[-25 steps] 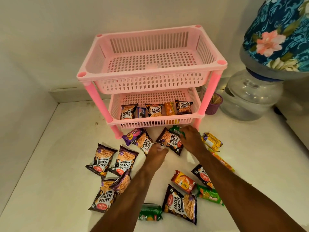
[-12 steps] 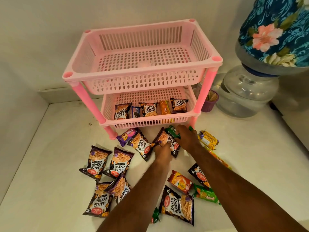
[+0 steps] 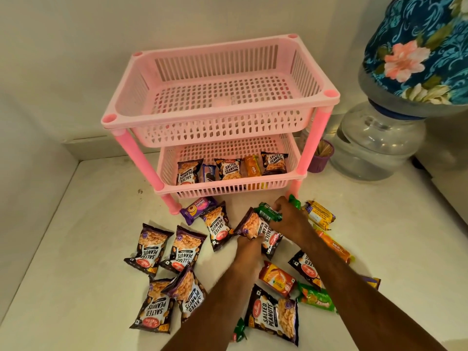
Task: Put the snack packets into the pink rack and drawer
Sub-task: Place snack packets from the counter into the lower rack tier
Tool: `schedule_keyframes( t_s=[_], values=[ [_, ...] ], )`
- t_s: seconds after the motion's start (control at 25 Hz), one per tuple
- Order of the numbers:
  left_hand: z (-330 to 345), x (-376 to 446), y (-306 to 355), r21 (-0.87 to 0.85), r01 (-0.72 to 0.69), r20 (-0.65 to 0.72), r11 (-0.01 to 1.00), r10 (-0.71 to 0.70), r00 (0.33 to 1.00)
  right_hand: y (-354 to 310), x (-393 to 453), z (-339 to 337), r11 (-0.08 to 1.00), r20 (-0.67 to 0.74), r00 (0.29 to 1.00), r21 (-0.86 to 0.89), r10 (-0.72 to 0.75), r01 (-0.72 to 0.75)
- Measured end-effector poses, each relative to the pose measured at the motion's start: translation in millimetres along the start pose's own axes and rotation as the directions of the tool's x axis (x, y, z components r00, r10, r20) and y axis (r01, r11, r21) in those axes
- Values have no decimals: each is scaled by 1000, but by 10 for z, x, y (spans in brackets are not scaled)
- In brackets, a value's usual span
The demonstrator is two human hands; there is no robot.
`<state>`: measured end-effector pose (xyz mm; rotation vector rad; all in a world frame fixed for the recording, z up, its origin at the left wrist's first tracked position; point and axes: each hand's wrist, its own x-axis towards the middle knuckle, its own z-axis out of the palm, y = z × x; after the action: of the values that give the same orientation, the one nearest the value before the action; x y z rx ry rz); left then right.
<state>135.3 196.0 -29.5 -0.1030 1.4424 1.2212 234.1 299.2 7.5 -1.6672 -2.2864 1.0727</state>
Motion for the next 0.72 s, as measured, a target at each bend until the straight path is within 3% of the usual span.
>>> schedule_keyframes(
  t_s=[0.16,0.28,0.4,0.52,0.72],
  values=[
    [-133,-256,196,132,-117,59,984,111,992,-119,-96,-242,986,-53,998,164,-18,27],
    [-241,-430,500,190,-262,59,946,255,965,-274,-128,-432,978,-14,997,193,-76,77],
    [-347,-522,924,143,-401,57,905,397,916,-443,-135,-528,987,-36,995,132,-91,95],
    [-433,-456,1458,217,-536,27,816,544,838,-612,-143,-543,987,-87,992,122,-90,100],
    [-417,-39,2315,413,-580,-34,702,648,761,-730,-177,-466,979,-108,988,161,-111,127]
  ],
)
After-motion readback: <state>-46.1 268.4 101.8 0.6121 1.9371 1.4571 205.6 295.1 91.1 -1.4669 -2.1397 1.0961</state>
